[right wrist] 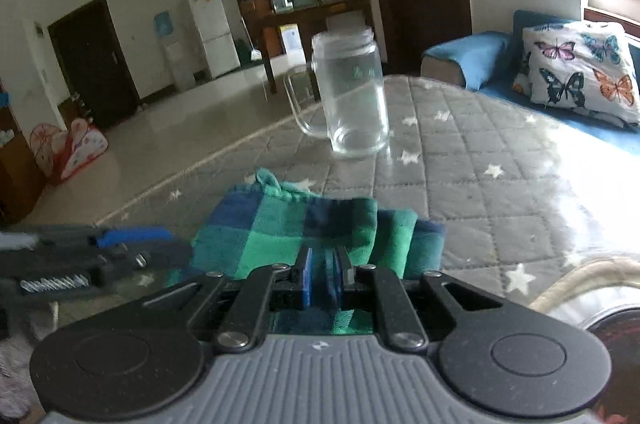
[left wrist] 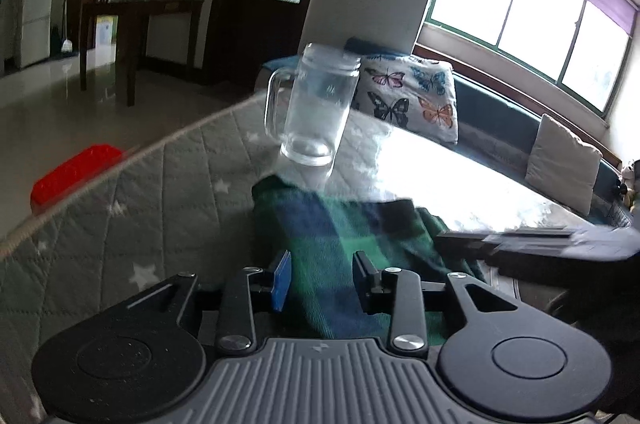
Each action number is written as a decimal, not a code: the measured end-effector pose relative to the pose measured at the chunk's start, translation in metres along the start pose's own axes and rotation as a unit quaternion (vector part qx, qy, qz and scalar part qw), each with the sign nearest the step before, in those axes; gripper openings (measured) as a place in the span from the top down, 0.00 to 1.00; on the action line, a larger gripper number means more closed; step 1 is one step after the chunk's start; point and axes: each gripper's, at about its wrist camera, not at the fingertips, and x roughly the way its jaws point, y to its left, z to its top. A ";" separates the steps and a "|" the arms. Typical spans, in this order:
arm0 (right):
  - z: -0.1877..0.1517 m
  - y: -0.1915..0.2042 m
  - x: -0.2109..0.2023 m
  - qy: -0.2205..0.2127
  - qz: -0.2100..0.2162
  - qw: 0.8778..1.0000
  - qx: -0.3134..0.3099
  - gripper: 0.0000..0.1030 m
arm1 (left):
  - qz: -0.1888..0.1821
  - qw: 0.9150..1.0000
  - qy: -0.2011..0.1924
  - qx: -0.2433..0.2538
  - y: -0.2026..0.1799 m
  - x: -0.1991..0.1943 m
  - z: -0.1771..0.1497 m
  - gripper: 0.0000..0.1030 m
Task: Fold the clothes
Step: 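Lift the folded cloth with both grippers and carry it toward the glass mug, then lower the folded cloth onto the table and open both grippers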
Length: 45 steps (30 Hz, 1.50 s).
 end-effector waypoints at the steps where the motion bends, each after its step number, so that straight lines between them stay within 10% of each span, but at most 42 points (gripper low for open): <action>1: -0.001 -0.001 0.005 0.006 -0.002 1.000 0.001 0.89 | -0.001 1.000 0.001 0.003 0.000 0.003 0.002 0.66; 21: 0.020 -0.021 0.050 0.033 -0.005 0.999 0.005 0.91 | -0.031 0.999 0.028 0.006 -0.002 0.062 0.020 0.76; 45: -0.072 0.026 -0.068 0.026 -0.006 0.998 -0.064 0.90 | -0.055 0.997 0.024 0.052 -0.028 -0.022 -0.040 0.77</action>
